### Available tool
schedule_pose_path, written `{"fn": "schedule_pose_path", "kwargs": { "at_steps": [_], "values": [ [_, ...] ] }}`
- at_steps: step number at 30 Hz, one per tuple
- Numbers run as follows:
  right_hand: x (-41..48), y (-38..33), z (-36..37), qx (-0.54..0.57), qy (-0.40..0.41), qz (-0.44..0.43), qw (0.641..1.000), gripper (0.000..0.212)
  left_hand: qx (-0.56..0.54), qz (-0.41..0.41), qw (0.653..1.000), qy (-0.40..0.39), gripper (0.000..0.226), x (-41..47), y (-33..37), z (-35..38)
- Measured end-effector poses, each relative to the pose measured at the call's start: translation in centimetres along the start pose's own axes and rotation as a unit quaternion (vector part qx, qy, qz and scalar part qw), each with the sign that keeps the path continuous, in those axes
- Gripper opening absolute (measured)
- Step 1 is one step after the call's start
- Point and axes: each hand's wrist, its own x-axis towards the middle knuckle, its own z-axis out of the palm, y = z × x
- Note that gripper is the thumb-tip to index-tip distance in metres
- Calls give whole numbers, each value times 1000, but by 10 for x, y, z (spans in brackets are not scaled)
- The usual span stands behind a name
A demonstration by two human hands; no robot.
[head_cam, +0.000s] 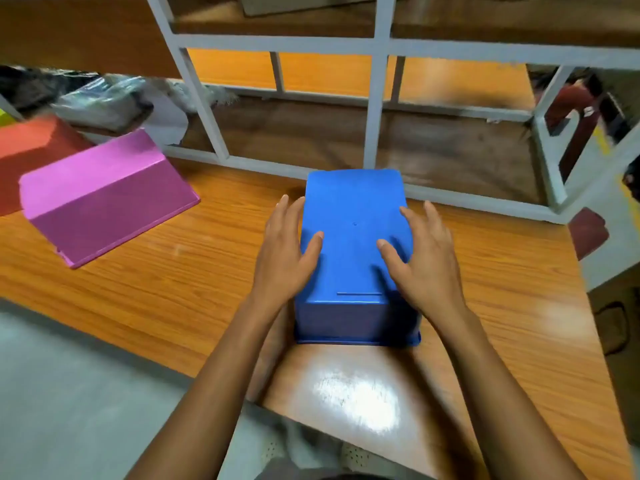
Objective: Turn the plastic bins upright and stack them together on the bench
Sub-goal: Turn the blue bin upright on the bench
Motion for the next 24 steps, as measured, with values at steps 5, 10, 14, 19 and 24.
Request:
{"fn": "schedule_pose_path", "kwargs": {
  "at_steps": [5,10,14,19,24],
  "values": [
    [35,27,9,-37,-109,122,986,96,-113,-157,980,-56,60,32,-4,21],
    [31,40,22,293,-178,227,911,50,-386,-303,865,-105,43,31,-5,39],
    [28,38,22,362,-165,221,890,27,-397,-287,865,-112,47,33,-12,43],
    [28,28,16,339,-147,250,895,49,-432,-260,853,-135,25,33,-11,40],
    [34,-6,-8,161,-111,227,954,73,-501,-300,792,-177,39,32,-21,39]
  ]
}}
